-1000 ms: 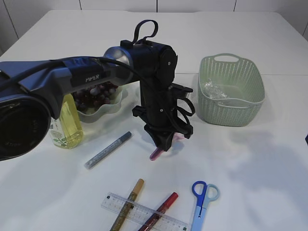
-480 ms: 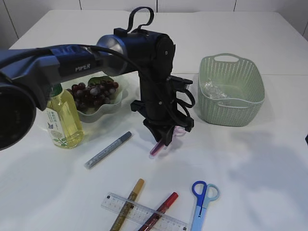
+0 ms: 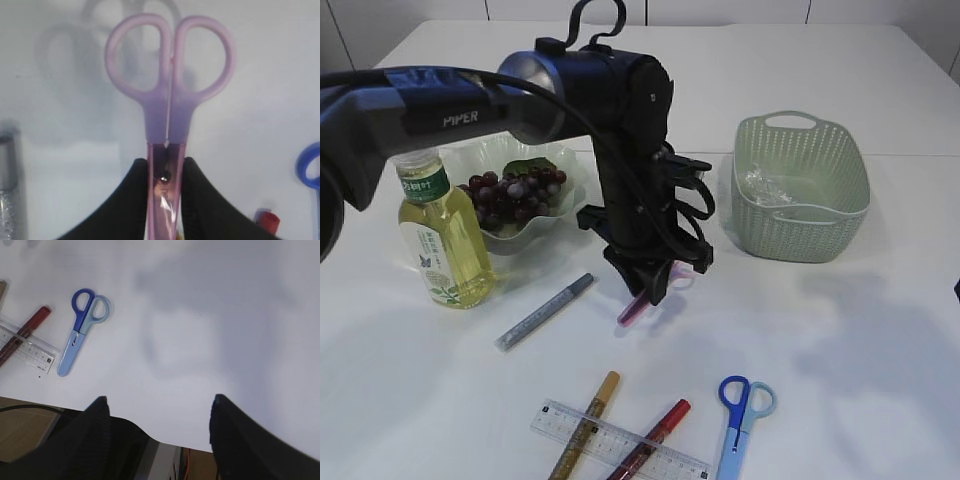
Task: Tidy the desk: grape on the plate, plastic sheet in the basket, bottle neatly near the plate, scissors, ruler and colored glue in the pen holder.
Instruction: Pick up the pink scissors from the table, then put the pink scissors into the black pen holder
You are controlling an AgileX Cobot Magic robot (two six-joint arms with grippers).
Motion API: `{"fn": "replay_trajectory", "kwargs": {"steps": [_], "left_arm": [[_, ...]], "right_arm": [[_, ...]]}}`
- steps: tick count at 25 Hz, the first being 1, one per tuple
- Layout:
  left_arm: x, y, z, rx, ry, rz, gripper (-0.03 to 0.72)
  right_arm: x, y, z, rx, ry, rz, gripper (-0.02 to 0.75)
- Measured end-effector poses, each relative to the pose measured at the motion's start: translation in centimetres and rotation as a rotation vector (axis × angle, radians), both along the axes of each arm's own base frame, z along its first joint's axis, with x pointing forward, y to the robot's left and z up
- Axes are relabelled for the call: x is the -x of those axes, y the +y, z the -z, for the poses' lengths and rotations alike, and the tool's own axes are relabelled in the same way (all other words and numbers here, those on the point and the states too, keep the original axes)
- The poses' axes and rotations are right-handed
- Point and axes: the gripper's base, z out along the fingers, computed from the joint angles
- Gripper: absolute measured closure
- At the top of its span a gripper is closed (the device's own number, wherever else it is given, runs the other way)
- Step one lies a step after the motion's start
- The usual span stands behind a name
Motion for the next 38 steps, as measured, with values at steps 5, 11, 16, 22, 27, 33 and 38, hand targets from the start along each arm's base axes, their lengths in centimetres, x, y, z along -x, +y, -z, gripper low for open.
{"fn": "replay_trajectory", "kwargs": {"steps": [5, 11, 16, 22, 27, 33, 38], "left_arm": [[0.3, 0.2, -1.0, 0.008, -0.009, 0.000, 0.559], [0.4, 0.4, -3.3, 0.037, -0.044, 0.000, 0.559], [0.5, 0.5, -4.1, 0.047, -0.056, 0.001, 0.559], [0.1, 0.1, -4.2, 0.085, -0.104, -0.005, 0.559], [-0.7, -0.4, -4.6, 0.155, -0.193, -0.015, 0.558], [-1.2, -0.8, -6.4, 0.242, -0.297, -0.025, 0.557], [-1.5, -1.4, -8.4, 0.315, -0.419, -0.016, 0.556]], "right_arm": [[0.0, 0.0, 0.0, 0.000, 0.000, 0.000, 0.248], [0.0, 0.0, 0.0, 0.000, 0.000, 0.000, 0.248], [0.0, 0.0, 0.0, 0.003, -0.001, 0.000, 0.248], [0.0, 0.0, 0.0, 0.003, -0.001, 0.000, 0.248], [0.0, 0.0, 0.0, 0.003, -0.001, 0.000, 0.248], [0.0, 0.0, 0.0, 0.004, -0.001, 0.000, 0.248], [0.0, 0.0, 0.0, 0.005, -0.001, -0.004, 0.248]]}}
